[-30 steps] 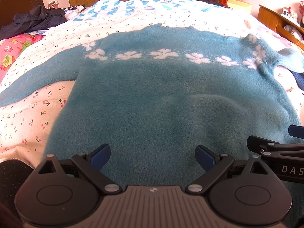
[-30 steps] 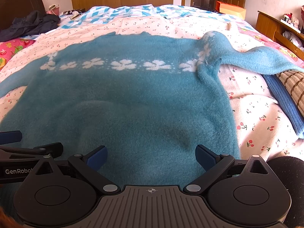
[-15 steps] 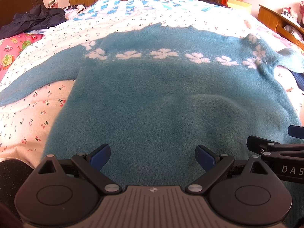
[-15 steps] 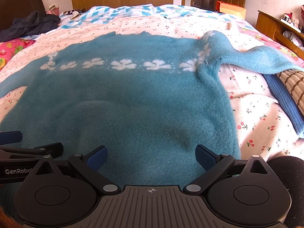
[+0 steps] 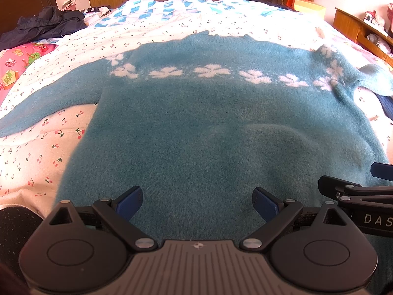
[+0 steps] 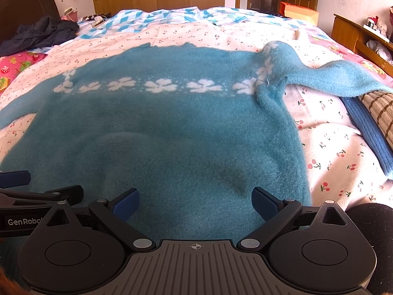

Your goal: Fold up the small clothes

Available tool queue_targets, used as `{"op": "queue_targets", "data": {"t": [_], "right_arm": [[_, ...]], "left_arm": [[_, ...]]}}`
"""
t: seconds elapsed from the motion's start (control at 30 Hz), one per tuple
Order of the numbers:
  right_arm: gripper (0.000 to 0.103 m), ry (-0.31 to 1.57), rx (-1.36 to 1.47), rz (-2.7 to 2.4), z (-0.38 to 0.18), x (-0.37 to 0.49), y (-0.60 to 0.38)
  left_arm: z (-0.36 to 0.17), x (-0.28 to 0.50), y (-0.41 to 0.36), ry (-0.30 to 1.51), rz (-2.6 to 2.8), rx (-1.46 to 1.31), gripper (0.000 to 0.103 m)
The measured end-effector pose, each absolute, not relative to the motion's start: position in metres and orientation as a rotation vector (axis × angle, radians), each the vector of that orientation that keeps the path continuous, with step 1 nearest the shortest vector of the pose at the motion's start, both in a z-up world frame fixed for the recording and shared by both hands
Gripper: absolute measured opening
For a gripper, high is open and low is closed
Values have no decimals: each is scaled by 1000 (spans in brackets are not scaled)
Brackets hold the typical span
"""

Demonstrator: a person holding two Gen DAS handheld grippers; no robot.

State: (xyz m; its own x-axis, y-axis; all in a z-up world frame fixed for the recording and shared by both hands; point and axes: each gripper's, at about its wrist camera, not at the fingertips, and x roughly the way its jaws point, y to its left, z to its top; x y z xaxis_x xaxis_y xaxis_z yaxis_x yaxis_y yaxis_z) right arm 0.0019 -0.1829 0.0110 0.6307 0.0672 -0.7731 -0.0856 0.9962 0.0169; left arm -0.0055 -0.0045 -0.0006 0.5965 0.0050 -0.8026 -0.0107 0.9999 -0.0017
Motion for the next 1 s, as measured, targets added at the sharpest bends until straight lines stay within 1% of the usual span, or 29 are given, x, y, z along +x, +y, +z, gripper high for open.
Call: {"op": "queue_targets", "data": {"t": [0.13, 0.43, 0.6, 1.0], "right_arm": [[96, 873, -13, 89, 13, 3, -185], [96, 842, 1, 97, 19, 4, -188], [93, 837, 35, 96, 21, 6, -195], [93, 803, 96, 77, 30, 16, -214]], "left_arm": [[1, -4, -4, 929, 1, -11, 99], [7, 0, -10, 917, -1, 16, 99], [11, 5, -15, 913, -5, 16, 99], [25, 22, -33, 888, -18, 67, 99]]}}
